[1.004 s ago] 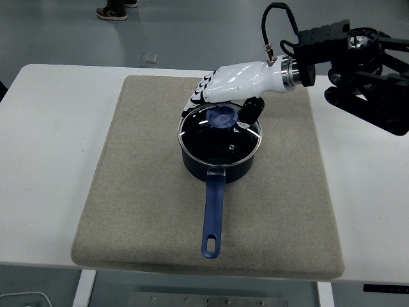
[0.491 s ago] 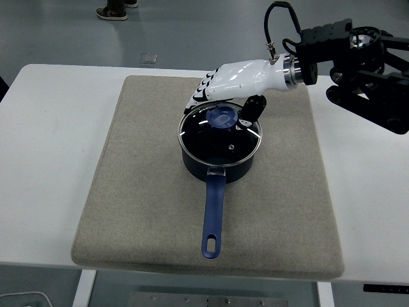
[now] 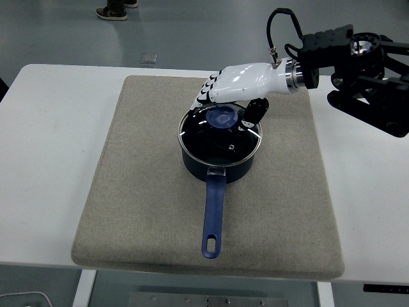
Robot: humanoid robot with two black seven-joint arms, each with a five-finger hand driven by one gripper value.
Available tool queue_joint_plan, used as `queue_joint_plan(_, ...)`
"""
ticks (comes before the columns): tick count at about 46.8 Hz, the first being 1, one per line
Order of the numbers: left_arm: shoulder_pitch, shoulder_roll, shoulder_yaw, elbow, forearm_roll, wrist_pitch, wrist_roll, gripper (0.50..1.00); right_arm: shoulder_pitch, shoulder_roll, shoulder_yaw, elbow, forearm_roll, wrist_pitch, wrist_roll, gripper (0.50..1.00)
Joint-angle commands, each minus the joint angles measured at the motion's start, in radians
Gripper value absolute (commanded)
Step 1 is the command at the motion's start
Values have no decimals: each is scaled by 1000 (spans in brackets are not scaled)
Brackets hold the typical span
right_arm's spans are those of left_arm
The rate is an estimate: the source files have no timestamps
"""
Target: Lift the pot lid and place it to the right of the pot.
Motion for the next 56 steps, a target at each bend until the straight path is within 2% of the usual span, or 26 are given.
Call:
queue_joint_plan(1, -1, 0, 0, 0, 0, 0, 0, 1000, 1, 0, 0, 0, 0, 1, 0, 907)
queue_joint_plan(20, 0, 0, 0, 0, 1, 0, 0, 1000, 0, 1, -2, -6, 0, 0, 0, 905)
queue_joint_plan(43, 0, 0, 0, 0, 0, 0, 0, 1000, 0, 38, -3, -31, 0, -2, 0, 895)
queue_joint_plan(49, 0, 0, 0, 0, 0, 0, 0, 1000, -3, 43, -5, -34, 0, -2, 0, 864)
queue_joint_plan(56, 0, 0, 0, 0, 0, 0, 0, 1000, -5, 43, -11, -35, 0, 1, 0, 766)
